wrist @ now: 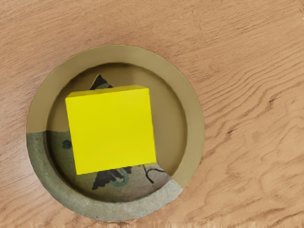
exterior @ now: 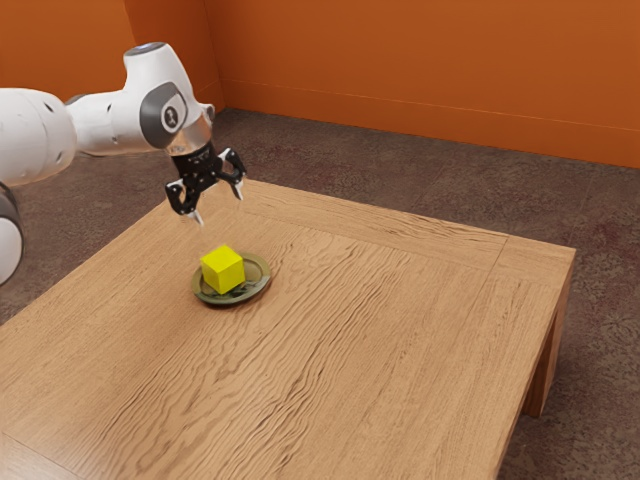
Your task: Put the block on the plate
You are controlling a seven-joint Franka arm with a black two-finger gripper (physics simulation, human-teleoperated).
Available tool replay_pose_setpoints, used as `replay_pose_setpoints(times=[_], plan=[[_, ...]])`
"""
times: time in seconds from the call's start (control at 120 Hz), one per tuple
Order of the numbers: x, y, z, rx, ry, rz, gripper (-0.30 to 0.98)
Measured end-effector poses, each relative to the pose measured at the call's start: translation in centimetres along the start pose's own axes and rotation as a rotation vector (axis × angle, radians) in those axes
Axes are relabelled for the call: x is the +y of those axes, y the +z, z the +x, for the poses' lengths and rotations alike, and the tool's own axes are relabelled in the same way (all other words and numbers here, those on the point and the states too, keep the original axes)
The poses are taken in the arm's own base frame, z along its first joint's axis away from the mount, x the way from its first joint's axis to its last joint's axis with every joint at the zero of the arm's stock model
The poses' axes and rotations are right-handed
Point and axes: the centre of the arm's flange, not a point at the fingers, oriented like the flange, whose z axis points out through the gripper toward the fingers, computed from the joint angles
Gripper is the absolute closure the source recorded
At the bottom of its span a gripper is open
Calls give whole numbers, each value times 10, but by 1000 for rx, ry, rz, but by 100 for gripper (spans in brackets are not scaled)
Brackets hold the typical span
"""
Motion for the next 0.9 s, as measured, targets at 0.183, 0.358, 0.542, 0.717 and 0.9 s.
replay_pose_setpoints(times=[0.183,0.358,0.542,0.717,0.9], plan=[[10,-69,-44,-66,298,-10,0],[10,-123,-75,-110,542,32,0],[0,-163,-94,-145,712,54,0],[-7,-162,-97,-182,810,75,0],[-10,-155,-96,-196,889,94,0]])
